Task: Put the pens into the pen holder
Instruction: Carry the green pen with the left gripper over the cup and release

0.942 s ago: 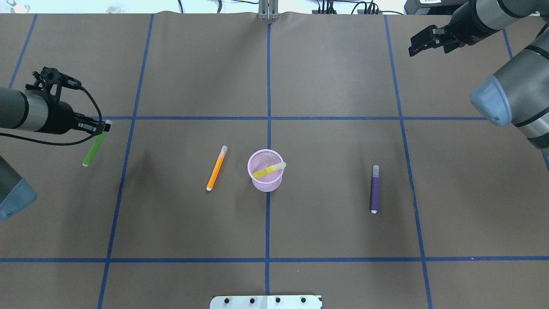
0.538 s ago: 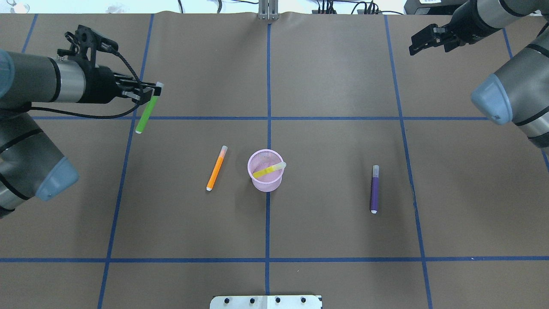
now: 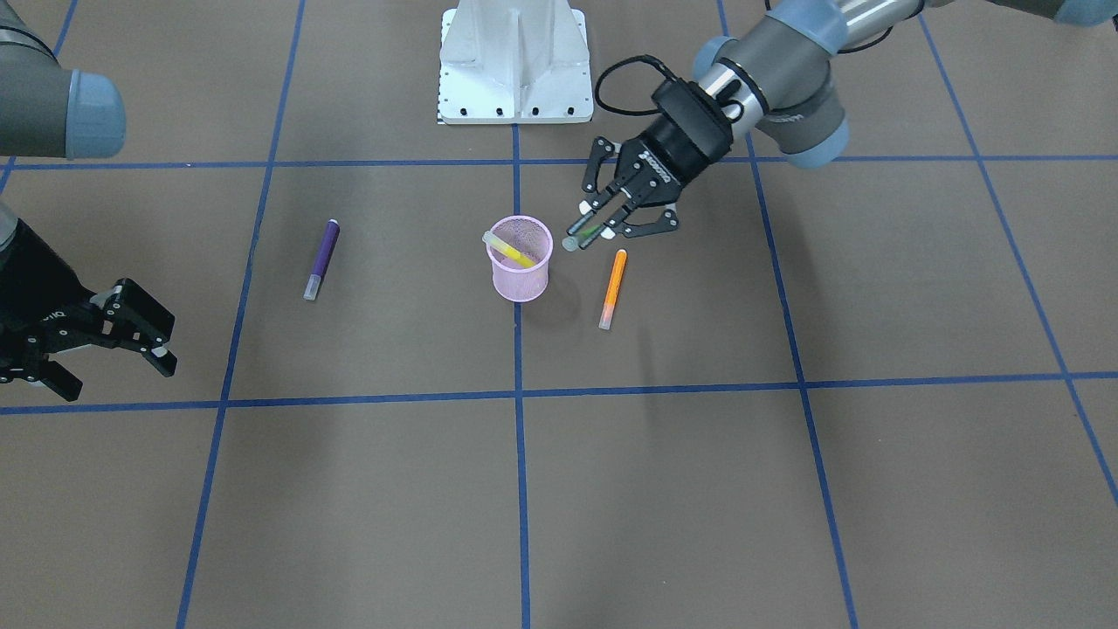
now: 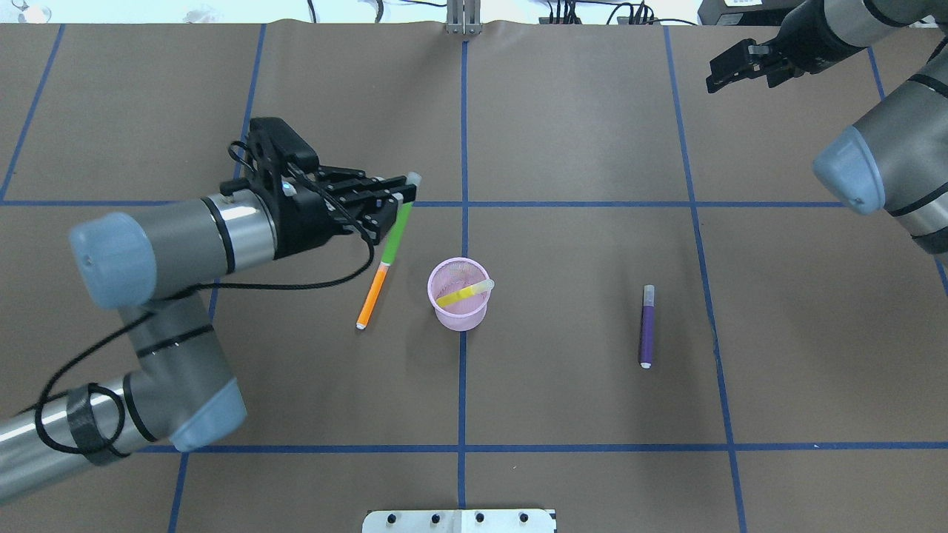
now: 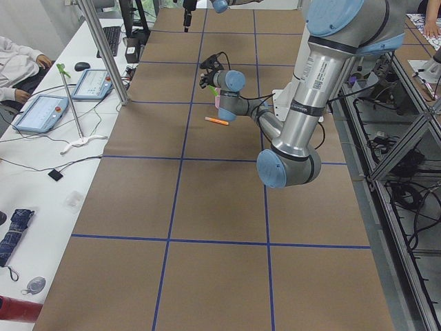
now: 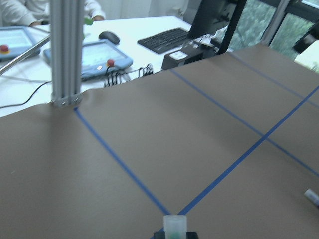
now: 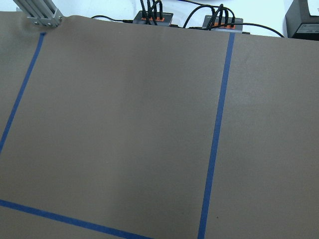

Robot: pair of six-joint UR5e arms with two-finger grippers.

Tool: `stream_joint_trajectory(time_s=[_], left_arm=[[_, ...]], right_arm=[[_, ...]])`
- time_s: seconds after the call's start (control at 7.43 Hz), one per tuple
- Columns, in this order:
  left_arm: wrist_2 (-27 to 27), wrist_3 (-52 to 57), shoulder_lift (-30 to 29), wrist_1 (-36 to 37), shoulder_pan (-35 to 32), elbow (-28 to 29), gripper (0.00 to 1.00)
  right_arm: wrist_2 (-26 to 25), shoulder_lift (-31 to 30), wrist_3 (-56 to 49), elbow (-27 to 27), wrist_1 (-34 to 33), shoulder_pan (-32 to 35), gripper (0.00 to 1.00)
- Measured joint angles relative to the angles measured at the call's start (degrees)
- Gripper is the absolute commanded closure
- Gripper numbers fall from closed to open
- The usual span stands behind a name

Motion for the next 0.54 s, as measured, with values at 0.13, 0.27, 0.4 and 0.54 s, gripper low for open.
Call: stream_joint_trajectory(time_s=[0.13, 0.27, 0.4, 0.54], left_arm=[[4.79, 0.49, -1.77, -1.85, 3.34, 0.53, 1.0], [7.48, 1.66, -3.65, -3.17, 5.03, 1.76, 1.0], [9.29, 3.02, -5.0, -4.98, 5.78, 4.09, 1.0], [10.83, 4.15, -5.76, -7.32, 6.16, 6.92, 1.0]], right_arm=[[-0.14, 0.08, 0.03, -0.03, 0.02, 0.0, 0.0], [-0.2, 0.18, 0.04, -0.06, 0.03, 0.0, 0.0], [-0.22, 0.24, 0.05, -0.07, 0.03, 0.0, 0.0], [-0.23, 0.27, 0.05, -0.07, 0.03, 0.0, 0.0]])
